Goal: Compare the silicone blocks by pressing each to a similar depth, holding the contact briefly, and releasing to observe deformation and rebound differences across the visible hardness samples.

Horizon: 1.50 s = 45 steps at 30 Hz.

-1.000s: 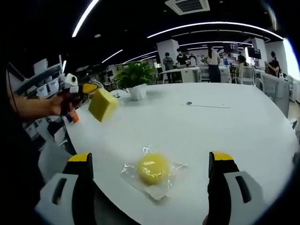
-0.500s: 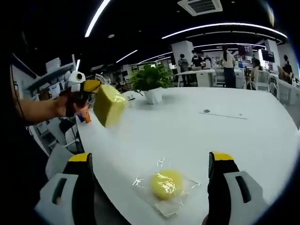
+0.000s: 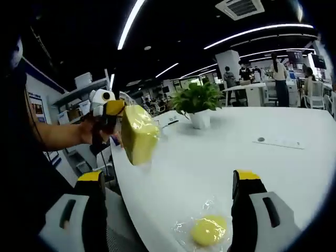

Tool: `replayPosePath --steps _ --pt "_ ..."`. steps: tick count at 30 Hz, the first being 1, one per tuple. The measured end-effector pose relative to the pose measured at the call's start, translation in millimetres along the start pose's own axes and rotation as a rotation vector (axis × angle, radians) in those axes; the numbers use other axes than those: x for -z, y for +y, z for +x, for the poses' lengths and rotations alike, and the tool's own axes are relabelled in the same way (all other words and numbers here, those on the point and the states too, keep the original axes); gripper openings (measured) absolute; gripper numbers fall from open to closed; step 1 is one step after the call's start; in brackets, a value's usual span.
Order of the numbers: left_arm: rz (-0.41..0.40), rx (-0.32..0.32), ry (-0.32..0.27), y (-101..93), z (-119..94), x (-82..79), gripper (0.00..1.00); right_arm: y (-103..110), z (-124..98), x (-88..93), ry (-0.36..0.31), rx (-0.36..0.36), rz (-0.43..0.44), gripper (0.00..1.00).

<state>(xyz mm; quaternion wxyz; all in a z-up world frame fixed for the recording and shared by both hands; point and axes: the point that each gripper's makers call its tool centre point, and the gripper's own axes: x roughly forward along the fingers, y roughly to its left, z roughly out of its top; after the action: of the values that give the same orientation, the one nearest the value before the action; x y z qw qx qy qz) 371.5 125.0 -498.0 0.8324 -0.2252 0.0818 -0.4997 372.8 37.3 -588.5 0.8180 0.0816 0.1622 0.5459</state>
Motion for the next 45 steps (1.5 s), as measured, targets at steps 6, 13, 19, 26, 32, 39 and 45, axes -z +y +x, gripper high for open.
replayPosePath --steps 6,13,19,26,32,39,45 --pt "0.009 0.021 0.009 -9.8 6.6 2.9 0.0 8.7 14.7 8.1 -0.004 -0.042 0.027 0.83" --pt "0.017 0.041 0.036 -17.3 13.7 11.7 0.0 19.1 25.2 0.3 -0.042 -0.082 0.02 0.84" --pt "0.005 0.072 0.024 -26.9 20.7 10.5 0.0 27.4 28.8 -9.8 -0.103 -0.125 0.031 0.78" --pt "-0.006 0.089 0.038 -32.9 30.7 18.5 0.0 34.0 26.5 -16.0 -0.175 -0.172 0.073 0.7" --pt "-0.019 0.099 0.008 -36.0 34.6 11.7 0.0 39.8 24.4 -17.9 -0.188 -0.194 0.085 0.61" --pt "-0.024 0.108 0.014 -41.8 37.1 15.6 0.0 41.1 21.7 -26.5 -0.229 -0.192 0.091 0.53" --pt "-0.026 0.117 0.012 -46.8 36.6 15.5 0.0 49.7 21.1 -31.0 -0.249 -0.231 0.086 0.37"
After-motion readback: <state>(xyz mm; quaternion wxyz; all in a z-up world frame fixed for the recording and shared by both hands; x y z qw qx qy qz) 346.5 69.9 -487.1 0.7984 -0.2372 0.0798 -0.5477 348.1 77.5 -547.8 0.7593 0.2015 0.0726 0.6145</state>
